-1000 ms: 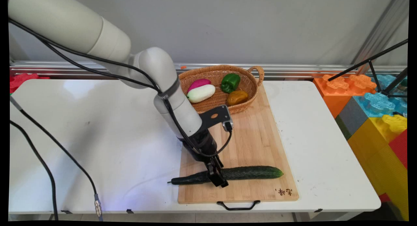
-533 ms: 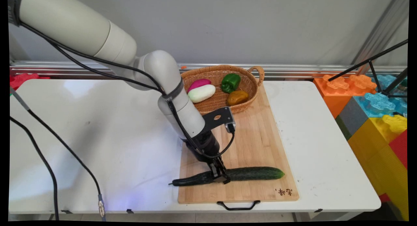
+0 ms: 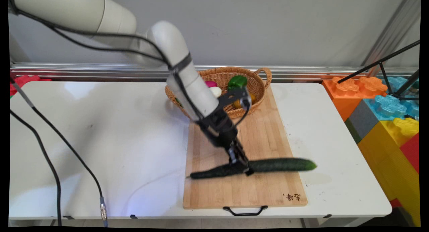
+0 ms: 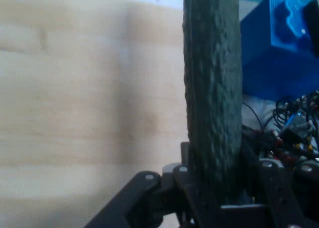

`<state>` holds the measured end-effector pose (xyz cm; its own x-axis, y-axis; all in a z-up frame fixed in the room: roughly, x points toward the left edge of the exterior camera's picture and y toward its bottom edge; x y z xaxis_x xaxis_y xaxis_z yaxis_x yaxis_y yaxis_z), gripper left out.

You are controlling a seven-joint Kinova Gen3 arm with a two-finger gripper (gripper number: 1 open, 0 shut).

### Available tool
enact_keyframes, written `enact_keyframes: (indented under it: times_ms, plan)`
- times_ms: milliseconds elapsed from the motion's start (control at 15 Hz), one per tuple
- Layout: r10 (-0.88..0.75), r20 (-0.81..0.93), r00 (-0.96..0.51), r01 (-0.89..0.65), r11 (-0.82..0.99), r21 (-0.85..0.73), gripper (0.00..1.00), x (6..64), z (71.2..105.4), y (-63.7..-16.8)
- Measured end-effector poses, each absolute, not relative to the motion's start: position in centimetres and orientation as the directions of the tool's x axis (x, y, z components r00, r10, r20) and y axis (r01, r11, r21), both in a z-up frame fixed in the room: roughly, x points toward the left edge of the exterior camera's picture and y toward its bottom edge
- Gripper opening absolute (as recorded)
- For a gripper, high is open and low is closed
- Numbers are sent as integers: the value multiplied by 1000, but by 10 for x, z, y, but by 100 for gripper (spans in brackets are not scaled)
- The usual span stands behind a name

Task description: Place the picked object in the vegetable basket

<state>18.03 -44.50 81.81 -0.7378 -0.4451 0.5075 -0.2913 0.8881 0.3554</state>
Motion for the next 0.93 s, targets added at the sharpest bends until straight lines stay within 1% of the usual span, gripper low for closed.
enact_keyframes:
  times_ms: [200,533,733,933]
  plan:
    - [-413,558,-720,-289,909,301,0,184,843,-484]
    - [-326,628,-707,-349,933,91,0,201,879,-561]
    - [-295,625,-723,-388,921,-15,0,215,888,-596]
    - [-281,607,-744,-412,907,-85,0,229,889,-619]
